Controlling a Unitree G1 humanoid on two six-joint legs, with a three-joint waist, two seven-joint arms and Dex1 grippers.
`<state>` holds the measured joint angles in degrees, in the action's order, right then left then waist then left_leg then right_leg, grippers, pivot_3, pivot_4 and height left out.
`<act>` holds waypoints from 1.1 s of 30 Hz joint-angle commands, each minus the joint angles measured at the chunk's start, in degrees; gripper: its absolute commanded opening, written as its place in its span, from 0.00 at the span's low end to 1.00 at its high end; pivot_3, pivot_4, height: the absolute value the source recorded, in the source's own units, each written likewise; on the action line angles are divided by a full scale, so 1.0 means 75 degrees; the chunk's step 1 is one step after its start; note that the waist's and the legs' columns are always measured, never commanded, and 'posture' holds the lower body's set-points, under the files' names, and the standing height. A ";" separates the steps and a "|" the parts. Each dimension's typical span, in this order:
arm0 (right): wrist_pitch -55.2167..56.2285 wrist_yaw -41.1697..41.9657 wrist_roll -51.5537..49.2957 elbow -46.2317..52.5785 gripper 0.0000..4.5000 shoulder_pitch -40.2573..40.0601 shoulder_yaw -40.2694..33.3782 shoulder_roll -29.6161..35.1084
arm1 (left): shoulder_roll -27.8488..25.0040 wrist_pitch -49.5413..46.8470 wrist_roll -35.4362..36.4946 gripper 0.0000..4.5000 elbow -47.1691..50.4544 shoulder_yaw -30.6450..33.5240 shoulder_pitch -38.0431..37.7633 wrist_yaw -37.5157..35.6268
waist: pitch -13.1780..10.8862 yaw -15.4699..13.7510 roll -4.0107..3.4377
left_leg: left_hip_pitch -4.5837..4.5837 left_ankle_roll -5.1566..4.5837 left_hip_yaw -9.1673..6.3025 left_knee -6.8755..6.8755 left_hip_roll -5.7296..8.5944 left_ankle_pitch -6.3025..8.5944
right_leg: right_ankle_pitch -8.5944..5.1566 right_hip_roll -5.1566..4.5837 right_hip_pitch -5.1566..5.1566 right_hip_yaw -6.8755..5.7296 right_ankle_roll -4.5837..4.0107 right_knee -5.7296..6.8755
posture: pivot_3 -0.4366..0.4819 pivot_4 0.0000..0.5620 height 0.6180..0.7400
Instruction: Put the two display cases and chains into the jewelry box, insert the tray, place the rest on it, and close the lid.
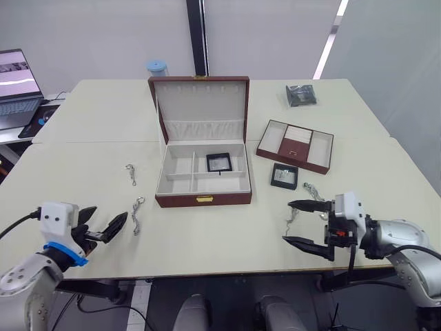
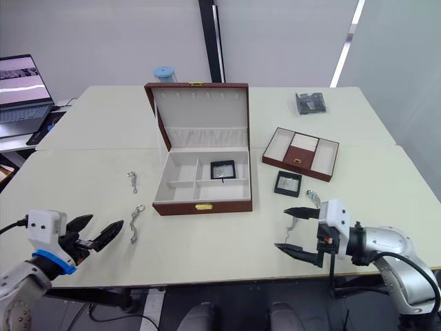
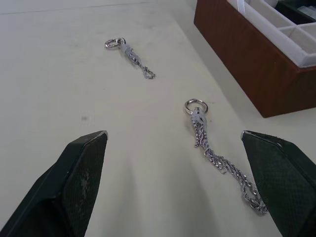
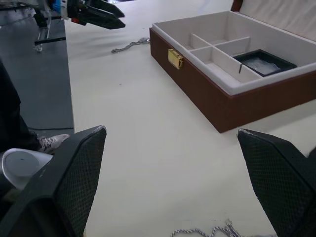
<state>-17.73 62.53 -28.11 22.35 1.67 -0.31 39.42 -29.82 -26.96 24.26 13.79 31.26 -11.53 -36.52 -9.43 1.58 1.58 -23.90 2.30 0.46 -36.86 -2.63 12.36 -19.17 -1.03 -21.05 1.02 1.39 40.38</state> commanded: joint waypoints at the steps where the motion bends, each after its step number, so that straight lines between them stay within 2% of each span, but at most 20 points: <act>1: 0.0177 -0.0042 0.0087 0.0244 1.00 0.0314 0.0225 -0.0087 | 0.0231 0.0318 -0.0120 1.00 0.0296 -0.0262 0.0071 0.0395 | 0.0000 0.0000 0.0000 | -0.0001 0.0000 0.0000 0.0000 0.0000 0.0000 | 0.0000 0.0000 0.0000 0.0000 0.0000 0.0000 | 0.48 0.27 1.00; 6: -0.0116 -0.0275 0.0041 0.0383 1.00 0.0741 0.0494 -0.0187 | 0.0627 0.0710 -0.0402 1.00 0.0118 -0.0703 0.0193 0.0894 | 0.0000 -0.0003 0.0001 | 0.0000 0.0000 -0.0001 -0.0001 0.0001 0.0000 | 0.0000 0.0001 0.0002 -0.0002 0.0000 0.0000 | 0.48 0.27 1.00; 15: -0.0675 -0.0718 -0.0150 0.0757 1.00 0.1015 0.0704 -0.0321 | 0.0871 0.0873 -0.0798 1.00 -0.0459 -0.1231 0.0548 0.1529 | 0.0001 -0.0008 0.0002 | -0.0002 0.0000 -0.0005 0.0000 0.0002 0.0000 | 0.0000 0.0002 0.0003 -0.0006 0.0000 -0.0004 | 0.48 0.27 1.00; 28: -0.0610 -0.0662 -0.0072 0.0614 1.00 0.0888 0.0732 -0.0296 | 0.0856 0.0444 -0.0714 1.00 -0.0958 -0.1477 0.0754 0.1490 | 0.0002 -0.0008 0.0000 | 0.0007 0.0001 -0.0009 0.0000 0.0005 0.0000 | 0.0000 0.0001 0.0017 -0.0009 0.0000 -0.0007 | 0.48 0.27 1.00; 31: -0.0471 -0.0582 -0.0026 0.0478 1.00 0.0823 0.0720 -0.0299 | 0.0899 0.0493 -0.0733 0.87 -0.1007 -0.1488 0.0710 0.1499 | 0.0002 -0.0008 -0.0001 | 0.0014 0.0001 -0.0012 0.0001 0.0005 0.0000 | 0.0000 0.0001 0.0027 -0.0011 0.0000 -0.0010 | 0.48 0.27 1.00; 33: -0.0399 -0.0548 -0.0015 0.0423 1.00 0.0779 0.0717 -0.0298 | 0.0917 0.0526 -0.0741 0.75 -0.1034 -0.1504 0.0689 0.1507 | 0.0002 -0.0008 -0.0002 | 0.0015 0.0001 -0.0012 0.0001 0.0006 0.0001 | 0.0000 0.0001 0.0032 -0.0012 0.0000 -0.0017 | 0.48 0.27 1.00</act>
<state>-22.22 57.62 -28.10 24.69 7.52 5.70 37.06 -23.34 -22.00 18.59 7.21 21.21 -5.40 -25.07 -9.42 1.53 1.57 -23.79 2.31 0.37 -36.85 -2.57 12.37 -19.17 -1.03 -20.80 0.93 1.40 40.24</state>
